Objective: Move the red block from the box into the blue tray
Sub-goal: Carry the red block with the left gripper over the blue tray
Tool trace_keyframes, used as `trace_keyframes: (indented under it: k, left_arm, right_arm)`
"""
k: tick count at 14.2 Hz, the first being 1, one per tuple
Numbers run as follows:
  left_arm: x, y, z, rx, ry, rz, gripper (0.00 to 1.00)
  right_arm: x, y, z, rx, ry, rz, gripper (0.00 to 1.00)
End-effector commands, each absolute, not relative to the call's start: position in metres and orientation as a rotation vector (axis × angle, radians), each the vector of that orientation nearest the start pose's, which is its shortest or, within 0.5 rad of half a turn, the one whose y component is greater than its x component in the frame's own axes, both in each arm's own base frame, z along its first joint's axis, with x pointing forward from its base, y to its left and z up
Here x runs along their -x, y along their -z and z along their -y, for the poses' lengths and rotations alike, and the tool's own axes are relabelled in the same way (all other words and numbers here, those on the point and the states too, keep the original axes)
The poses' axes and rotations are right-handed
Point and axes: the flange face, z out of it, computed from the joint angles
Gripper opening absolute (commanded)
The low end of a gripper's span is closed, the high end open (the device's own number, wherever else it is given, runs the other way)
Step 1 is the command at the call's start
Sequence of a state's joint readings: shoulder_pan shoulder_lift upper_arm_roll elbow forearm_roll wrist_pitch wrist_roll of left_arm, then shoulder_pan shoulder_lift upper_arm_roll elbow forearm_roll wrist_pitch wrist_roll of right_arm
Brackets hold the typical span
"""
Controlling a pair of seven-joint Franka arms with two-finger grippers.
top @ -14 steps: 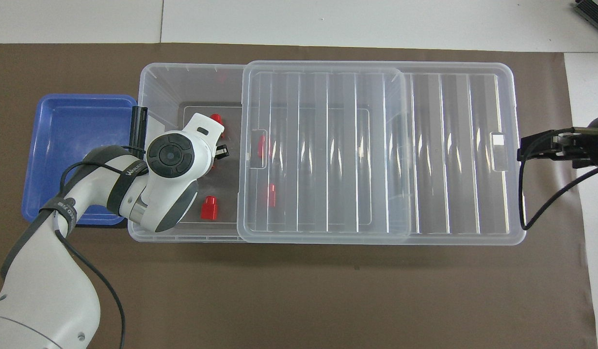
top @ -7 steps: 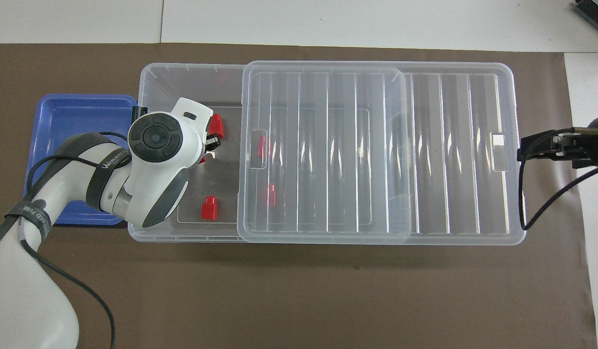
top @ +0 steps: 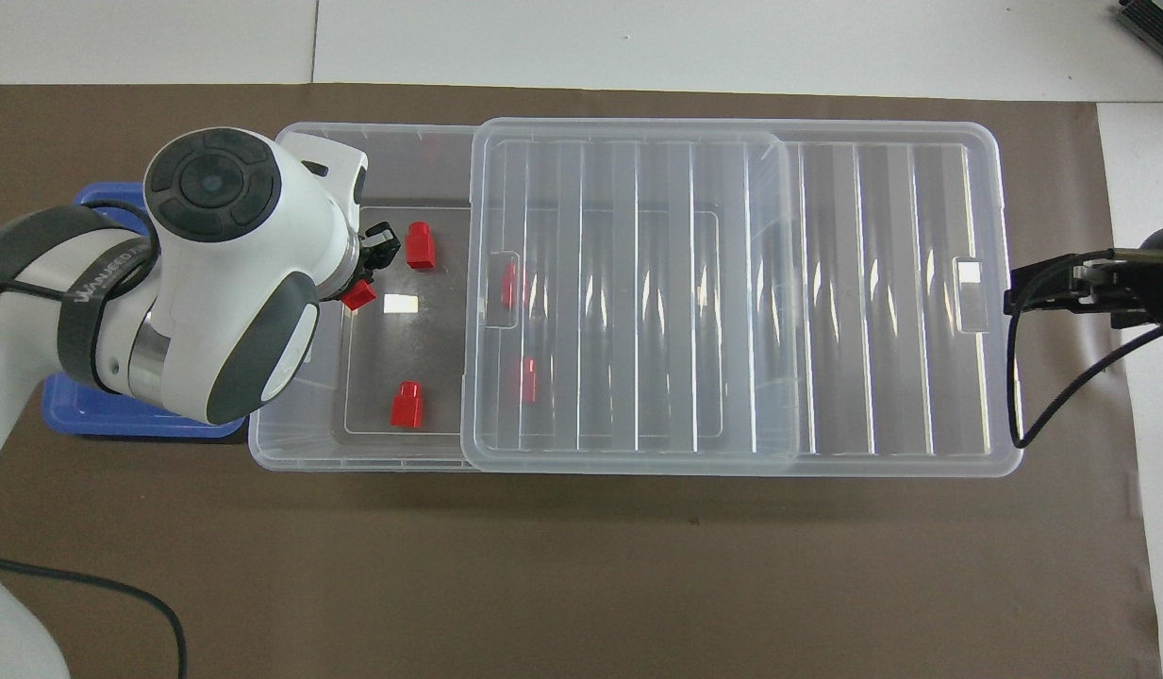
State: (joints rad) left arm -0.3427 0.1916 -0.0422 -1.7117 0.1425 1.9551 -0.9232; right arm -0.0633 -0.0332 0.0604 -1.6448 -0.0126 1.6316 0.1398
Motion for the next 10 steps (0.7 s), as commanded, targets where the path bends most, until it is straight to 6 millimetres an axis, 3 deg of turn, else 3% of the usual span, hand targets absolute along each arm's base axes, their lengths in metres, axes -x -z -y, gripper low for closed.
trace_keyframes:
  k: [1, 3, 5, 8, 10]
  left_arm:
    - [-0.588, -0.501, 0.211, 2.970, 0.140, 0.800, 0.00]
    - [-0.589, -0.510, 0.204, 2.957, 0.123, 0.814, 0.00]
    - [-0.593, -0.525, 0.181, 2.959, 0.098, 0.768, 0.00]
    - [-0.601, -0.562, 0.132, 3.021, 0.017, 0.577, 0.00]
    - [-0.606, -0.570, 0.095, 3.050, -0.012, 0.491, 0.00]
  right_arm:
    - [-0.544, -0.614, 0.001, 3.150, 0.023, -0.183, 1.00]
    - [-0.544, -0.613, 0.003, 3.150, 0.023, -0.185, 1.00]
    - [-0.544, -0.613, 0.002, 3.150, 0.021, -0.183, 1.00]
    - [-0.545, -0.613, 0.002, 3.148, 0.028, -0.183, 1.00]
    - [-0.545, -0.614, 0.009, 3.147, 0.030, -0.199, 1.00]
